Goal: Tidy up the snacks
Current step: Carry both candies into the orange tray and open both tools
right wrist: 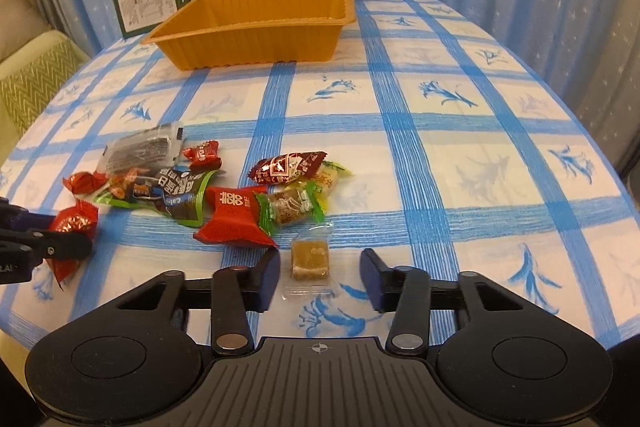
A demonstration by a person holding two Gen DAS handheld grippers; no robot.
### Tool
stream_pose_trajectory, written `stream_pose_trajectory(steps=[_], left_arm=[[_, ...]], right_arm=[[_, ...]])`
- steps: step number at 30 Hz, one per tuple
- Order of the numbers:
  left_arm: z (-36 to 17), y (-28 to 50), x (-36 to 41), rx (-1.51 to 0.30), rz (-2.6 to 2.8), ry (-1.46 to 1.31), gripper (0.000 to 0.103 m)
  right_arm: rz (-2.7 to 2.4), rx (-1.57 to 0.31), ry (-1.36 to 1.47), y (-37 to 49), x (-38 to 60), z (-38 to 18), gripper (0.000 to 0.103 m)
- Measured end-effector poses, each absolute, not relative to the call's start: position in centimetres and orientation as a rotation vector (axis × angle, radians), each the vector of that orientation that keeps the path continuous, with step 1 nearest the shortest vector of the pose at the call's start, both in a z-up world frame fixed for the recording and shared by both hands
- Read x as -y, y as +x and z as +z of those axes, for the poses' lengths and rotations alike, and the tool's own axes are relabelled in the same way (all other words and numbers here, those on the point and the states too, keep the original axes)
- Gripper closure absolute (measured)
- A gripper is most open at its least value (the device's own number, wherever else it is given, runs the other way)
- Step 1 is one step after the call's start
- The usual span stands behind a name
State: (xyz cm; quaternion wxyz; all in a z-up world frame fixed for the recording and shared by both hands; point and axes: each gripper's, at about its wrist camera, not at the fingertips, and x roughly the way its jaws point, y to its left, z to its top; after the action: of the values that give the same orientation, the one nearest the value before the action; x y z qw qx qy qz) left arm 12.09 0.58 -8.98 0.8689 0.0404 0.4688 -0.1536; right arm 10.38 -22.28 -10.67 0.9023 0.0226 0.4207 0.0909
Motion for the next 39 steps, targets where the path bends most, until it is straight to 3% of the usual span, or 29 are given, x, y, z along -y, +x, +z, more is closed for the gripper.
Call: stream_pose_trajectory(steps=[3, 21, 31, 39], left_arm=[[-8.9, 11.9, -0.2, -0.977, -0.322, 0.064, 0.080], [-4.5, 13.6, 1.0, -0.865, -0.274, 0.001, 0.080], [-1.3, 20.2, 1.2, -0.773, -0.259, -0.023, 0.080], [-1.1, 26.4, 0.6, -0.721, -0.228, -0.032, 0.080]], right_arm=[[0.188, -0.864, 0.016, 10.4, 22.2, -10.7, 0.080], [0.167, -0.748, 0.078, 10.9, 23.3, -6.3, 0.081], [0.254, -0.649, 0.099, 18.3, 22.1, -1.6, 0.081], [0.270, -0.604, 0.117, 25.6, 21.3, -1.5, 0.081]])
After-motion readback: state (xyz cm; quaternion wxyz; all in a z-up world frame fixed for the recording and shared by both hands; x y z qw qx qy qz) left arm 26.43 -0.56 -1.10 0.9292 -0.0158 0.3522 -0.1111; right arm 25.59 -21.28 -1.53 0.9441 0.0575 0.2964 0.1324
